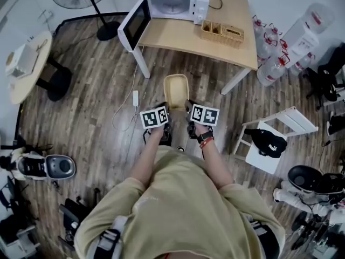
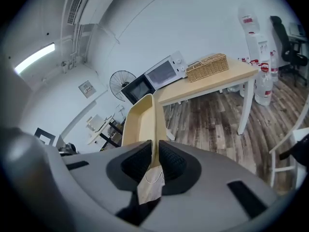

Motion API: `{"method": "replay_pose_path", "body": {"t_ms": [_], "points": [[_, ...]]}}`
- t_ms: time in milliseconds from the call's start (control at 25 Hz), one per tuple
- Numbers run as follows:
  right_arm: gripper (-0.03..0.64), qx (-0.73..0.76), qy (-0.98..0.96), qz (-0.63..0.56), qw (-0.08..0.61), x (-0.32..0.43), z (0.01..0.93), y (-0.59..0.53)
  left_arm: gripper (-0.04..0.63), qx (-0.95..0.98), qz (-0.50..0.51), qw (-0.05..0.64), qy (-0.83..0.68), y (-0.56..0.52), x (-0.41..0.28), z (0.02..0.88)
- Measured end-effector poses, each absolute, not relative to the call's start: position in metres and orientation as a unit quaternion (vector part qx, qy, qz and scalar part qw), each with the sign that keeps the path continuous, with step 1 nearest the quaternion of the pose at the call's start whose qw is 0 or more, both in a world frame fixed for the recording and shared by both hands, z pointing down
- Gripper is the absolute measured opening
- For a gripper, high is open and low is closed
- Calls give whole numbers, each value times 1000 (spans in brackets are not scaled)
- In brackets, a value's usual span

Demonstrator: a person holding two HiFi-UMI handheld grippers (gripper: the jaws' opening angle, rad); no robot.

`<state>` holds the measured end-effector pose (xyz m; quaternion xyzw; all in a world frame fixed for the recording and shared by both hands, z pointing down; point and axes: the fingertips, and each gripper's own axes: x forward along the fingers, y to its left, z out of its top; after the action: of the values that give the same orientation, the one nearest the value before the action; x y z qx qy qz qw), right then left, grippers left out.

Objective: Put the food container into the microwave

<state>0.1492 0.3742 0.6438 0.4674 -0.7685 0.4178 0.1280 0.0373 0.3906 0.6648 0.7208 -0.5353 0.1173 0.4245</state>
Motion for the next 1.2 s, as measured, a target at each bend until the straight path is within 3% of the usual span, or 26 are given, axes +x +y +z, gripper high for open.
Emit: {"method": "replay_pose_path", "body": {"t_ms": [680, 1200], "points": [[69, 481, -747, 434, 150, 105, 661, 165, 31, 727, 111, 432, -521, 158, -5, 664], [69, 490, -731, 447, 158, 78, 663, 66, 31, 727, 114, 453, -503, 58, -32, 667]]}}
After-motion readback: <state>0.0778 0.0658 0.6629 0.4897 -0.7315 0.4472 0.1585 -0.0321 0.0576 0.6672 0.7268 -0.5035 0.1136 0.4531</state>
